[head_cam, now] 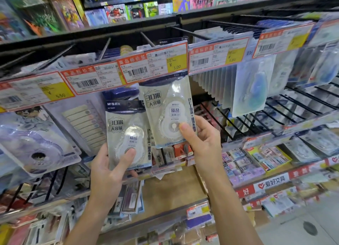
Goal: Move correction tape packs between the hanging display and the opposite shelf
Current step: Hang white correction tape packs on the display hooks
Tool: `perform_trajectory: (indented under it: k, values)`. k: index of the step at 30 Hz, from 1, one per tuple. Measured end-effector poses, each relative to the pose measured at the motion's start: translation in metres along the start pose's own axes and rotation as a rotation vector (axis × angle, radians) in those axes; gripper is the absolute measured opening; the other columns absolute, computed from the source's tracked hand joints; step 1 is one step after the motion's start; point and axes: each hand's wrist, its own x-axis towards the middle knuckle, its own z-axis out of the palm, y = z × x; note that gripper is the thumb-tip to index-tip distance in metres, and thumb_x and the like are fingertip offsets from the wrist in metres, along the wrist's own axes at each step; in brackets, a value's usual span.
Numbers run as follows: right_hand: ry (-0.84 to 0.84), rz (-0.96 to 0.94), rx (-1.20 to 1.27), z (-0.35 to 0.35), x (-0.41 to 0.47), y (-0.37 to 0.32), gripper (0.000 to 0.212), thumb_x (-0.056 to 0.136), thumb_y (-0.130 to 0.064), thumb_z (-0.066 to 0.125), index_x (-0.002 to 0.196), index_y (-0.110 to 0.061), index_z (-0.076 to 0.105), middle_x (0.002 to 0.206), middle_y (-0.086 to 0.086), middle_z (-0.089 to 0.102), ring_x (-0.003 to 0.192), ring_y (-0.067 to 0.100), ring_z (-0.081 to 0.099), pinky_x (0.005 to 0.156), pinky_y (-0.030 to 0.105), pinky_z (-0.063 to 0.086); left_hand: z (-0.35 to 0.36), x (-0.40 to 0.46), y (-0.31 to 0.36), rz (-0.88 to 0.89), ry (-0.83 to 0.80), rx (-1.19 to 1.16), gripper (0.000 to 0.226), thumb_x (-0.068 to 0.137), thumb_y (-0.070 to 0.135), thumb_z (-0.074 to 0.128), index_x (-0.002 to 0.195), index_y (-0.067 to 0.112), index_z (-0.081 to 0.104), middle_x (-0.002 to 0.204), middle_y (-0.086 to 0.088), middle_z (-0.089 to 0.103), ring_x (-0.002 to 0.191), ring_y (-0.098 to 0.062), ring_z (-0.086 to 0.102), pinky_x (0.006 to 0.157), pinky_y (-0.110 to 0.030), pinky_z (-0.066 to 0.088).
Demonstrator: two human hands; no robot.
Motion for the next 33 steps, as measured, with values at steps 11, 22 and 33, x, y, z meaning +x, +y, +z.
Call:
perform_trajectory:
  k: [11,22,33]
  values:
    - [-0.004,0.019,0.008,0.005,0.0,-0.002,0.025,0.093,-0.021,0.063,0.113,-0.007,0.068,0.103,0.011,0.075,0.093,0.027,0.074,0.066,0.029,0.059,0.001,0.0,0.002,-0.009,-0.004,-0.022,0.031,0.082,0.018,0.067,0.114,0.017,0.065,0.103,-0.006,0.075,0.078,-0.026,0.071,0.051,-0.033,0.058]
    - [-0.018,0.011,0.031,0.008,0.003,0.001,0.023,0.093,-0.022,0.064,0.113,-0.012,0.069,0.107,0.011,0.075,0.098,0.028,0.073,0.072,0.029,0.059,-0.001,-0.003,0.0,-0.027,0.015,-0.016,0.033,0.08,0.019,0.068,0.113,0.018,0.065,0.103,-0.005,0.075,0.077,-0.026,0.073,0.051,-0.037,0.059]
    - [0.061,-0.043,0.047,-0.019,-0.008,0.002,0.028,0.087,-0.043,0.073,0.106,-0.023,0.073,0.105,0.011,0.075,0.097,0.029,0.072,0.082,0.041,0.06,0.006,-0.008,-0.001,-0.036,-0.001,-0.005,0.036,0.078,0.018,0.068,0.113,0.011,0.064,0.102,-0.007,0.075,0.081,-0.03,0.074,0.049,-0.038,0.059]
